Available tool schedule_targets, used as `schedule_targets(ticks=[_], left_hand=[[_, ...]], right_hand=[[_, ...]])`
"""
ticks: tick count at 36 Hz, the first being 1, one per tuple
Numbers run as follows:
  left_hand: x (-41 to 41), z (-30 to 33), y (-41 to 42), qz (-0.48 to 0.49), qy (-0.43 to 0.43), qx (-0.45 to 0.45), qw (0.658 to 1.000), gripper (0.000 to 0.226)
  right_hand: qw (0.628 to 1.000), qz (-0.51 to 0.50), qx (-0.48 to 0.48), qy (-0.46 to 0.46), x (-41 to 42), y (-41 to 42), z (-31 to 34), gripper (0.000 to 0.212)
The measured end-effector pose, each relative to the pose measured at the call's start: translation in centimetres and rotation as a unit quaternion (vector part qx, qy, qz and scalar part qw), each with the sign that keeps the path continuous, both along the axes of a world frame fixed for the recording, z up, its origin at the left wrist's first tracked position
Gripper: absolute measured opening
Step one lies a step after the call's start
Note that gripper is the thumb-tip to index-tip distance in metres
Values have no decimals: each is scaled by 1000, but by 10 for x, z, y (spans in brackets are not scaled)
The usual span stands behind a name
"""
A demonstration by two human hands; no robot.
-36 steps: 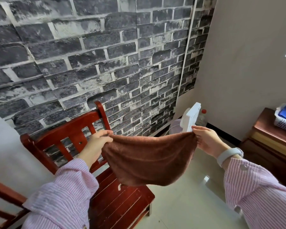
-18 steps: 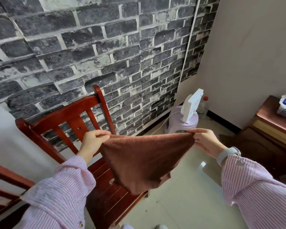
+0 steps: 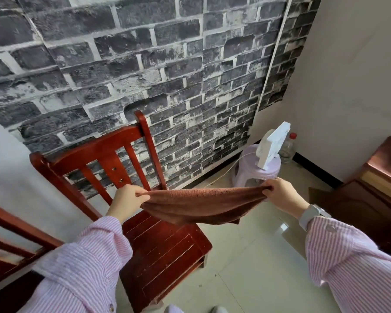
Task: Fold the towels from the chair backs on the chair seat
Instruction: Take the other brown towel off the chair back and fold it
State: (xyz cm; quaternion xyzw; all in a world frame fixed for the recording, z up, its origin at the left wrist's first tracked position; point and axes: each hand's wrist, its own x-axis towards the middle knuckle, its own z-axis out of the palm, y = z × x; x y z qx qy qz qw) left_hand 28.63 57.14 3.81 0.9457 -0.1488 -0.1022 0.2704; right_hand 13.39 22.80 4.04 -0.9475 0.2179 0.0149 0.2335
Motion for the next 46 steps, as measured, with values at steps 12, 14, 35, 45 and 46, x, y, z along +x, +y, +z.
schedule_targets(ticks=[12, 14, 35, 45, 46], left_hand=[[-5, -35, 26, 98, -29, 46, 994, 21], [-2, -37, 28, 136, -22, 10, 990, 18], [28, -106, 131, 184, -58, 27, 981, 21], [-34, -245, 144, 127, 168, 167, 963, 24], [-42, -260, 145, 117, 193, 178, 958, 25]], right_hand=[[1000, -18, 14, 18, 40, 10, -32, 16], [998, -34, 53, 1, 56, 18, -36, 13], [980, -30, 196, -22, 149, 115, -116, 18], [966, -24, 158, 204, 77, 132, -255, 19], [961, -26, 165, 221, 69, 135, -265, 19]])
